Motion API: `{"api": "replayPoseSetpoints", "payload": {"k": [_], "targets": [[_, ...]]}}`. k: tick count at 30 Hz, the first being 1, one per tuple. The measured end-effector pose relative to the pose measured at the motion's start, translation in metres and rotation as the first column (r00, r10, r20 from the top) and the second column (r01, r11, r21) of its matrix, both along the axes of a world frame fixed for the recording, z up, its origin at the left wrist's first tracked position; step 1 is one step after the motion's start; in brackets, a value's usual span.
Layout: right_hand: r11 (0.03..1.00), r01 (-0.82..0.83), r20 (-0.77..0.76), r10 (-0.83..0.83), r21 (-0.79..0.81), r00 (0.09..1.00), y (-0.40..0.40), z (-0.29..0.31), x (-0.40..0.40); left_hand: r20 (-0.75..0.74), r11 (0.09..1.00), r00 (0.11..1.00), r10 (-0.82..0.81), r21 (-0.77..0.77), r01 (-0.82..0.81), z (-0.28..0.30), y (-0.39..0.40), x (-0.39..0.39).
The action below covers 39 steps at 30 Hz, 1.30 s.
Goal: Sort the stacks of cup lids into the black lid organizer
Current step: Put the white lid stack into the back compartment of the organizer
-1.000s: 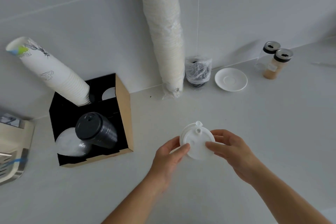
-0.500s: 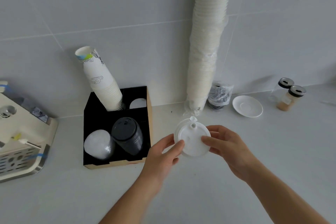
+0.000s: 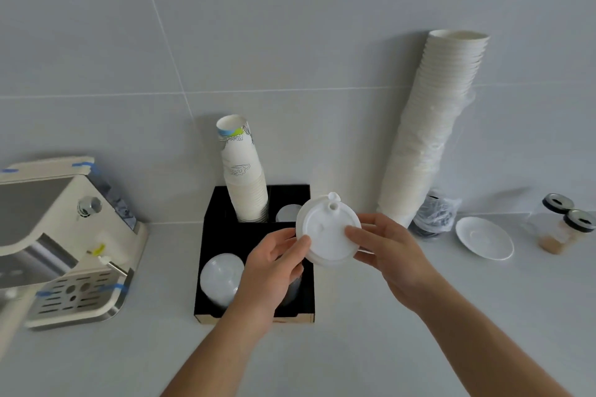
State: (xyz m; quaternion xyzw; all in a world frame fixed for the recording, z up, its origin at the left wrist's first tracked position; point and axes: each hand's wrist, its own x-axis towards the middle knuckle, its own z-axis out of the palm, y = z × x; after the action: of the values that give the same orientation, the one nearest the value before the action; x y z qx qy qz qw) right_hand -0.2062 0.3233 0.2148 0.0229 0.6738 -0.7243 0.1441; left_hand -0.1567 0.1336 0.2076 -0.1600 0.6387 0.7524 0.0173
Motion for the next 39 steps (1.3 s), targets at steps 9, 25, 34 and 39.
{"api": "replayPoseSetpoints", "payload": {"k": [9, 25, 34, 39], "targets": [[1.0, 0.02, 0.017, -0.02, -0.001, 1.0, -0.047, 0.015, -0.042, -0.007, 0.994, 0.994, 0.107, -0.007, -0.107, 0.003, -0.031, -0.041], [0.939, -0.015, 0.039, 0.002, 0.342, 0.999, -0.071, -0.033, -0.166, 0.232, 0.979, 0.953, 0.197, -0.004, -0.202, -0.034, -0.048, -0.161], [0.864, -0.027, -0.006, 0.034, 0.503, 0.999, -0.082, -0.055, -0.19, 0.245, 0.972, 0.94, 0.236, -0.063, -0.228, -0.059, -0.04, -0.183], [0.875, -0.013, 0.008, 0.011, 0.484, 1.0, -0.084, -0.065, -0.196, 0.255, 0.976, 0.95, 0.178, -0.166, -0.138, -0.063, -0.034, -0.193]]}}
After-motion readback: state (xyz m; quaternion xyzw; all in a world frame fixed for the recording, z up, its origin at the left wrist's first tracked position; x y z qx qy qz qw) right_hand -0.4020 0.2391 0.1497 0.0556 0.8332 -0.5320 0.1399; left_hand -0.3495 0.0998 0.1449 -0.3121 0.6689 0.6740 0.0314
